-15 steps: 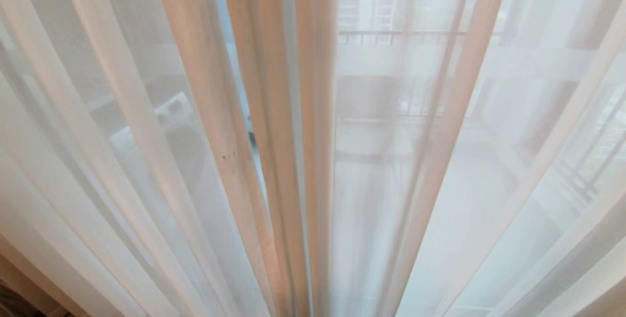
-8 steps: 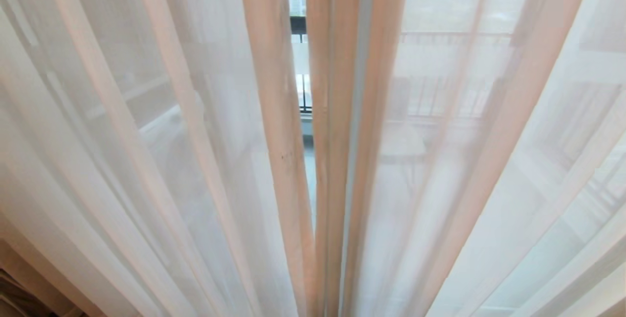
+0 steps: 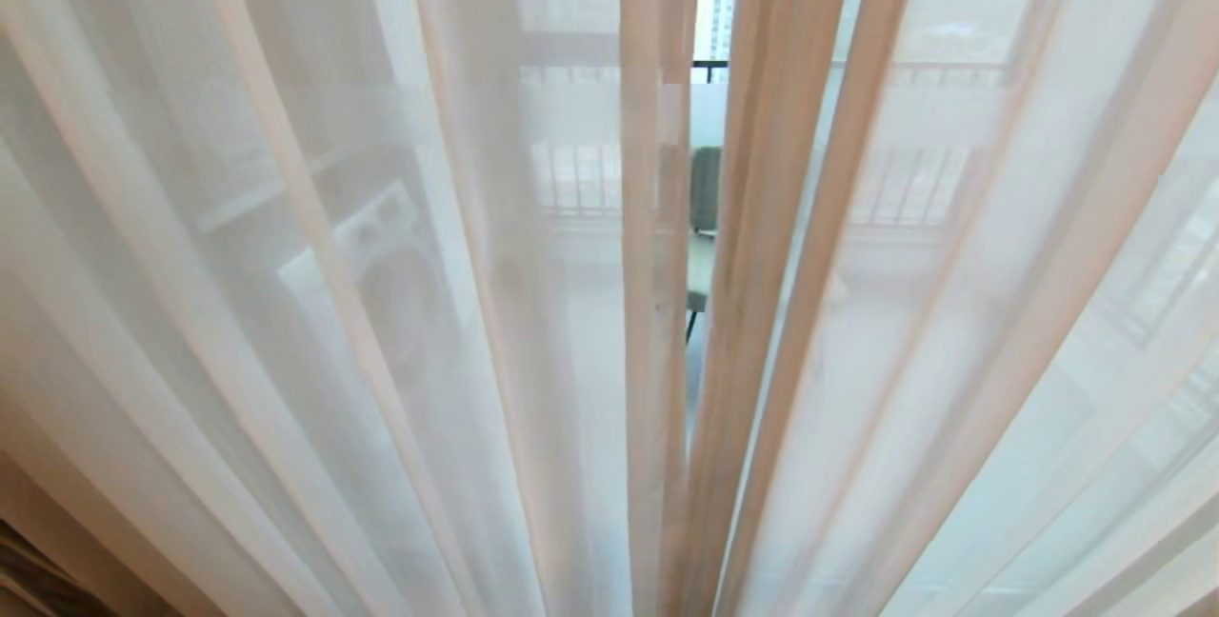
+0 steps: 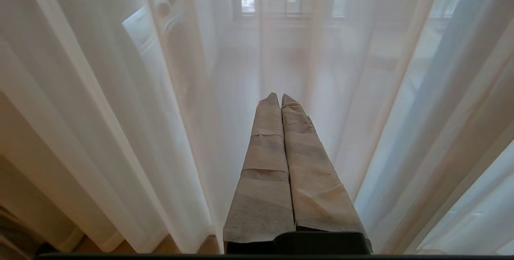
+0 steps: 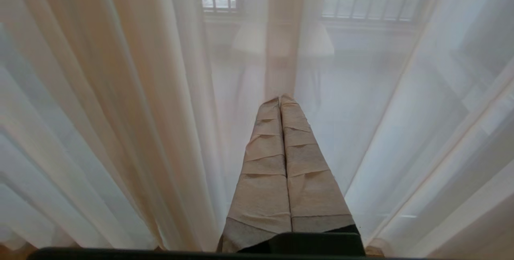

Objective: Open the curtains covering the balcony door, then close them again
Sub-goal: Close the outer curtains on both sides

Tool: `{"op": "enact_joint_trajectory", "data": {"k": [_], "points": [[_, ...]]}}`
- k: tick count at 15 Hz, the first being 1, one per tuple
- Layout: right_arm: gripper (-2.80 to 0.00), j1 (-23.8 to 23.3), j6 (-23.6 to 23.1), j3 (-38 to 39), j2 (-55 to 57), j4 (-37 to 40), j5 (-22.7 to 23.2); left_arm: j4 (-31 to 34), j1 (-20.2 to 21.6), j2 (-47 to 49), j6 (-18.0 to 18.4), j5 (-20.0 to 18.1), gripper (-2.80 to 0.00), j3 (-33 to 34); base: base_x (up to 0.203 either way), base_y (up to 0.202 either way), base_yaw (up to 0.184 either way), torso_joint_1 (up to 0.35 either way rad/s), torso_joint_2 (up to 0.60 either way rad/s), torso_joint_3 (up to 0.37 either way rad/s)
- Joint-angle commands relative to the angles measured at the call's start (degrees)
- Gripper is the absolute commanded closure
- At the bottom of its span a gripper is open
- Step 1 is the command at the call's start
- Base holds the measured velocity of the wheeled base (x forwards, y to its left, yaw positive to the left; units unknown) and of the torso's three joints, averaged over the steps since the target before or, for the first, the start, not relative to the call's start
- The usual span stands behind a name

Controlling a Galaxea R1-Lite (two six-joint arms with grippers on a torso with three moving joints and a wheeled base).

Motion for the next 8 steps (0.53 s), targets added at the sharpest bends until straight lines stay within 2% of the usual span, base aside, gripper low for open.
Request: {"op": "enact_joint_trajectory", "data": {"k": [1,8], "points": [[0.0,0.0,-0.05,0.0,0.0,-0.02,-0.02,-0.02,0.0,-0.07,0.01,-0.01,0.0,-0.04,0.0,0.187,0.0,0.003,0.01,-0.001],[0.0,0.0,-0.05,0.0,0.0,-0.02,-0.02,-0.02,0.0,-0.07,0.01,-0.01,0.0,0.0,0.0,0.191,-0.001,0.002,0.0,0.003]]}}
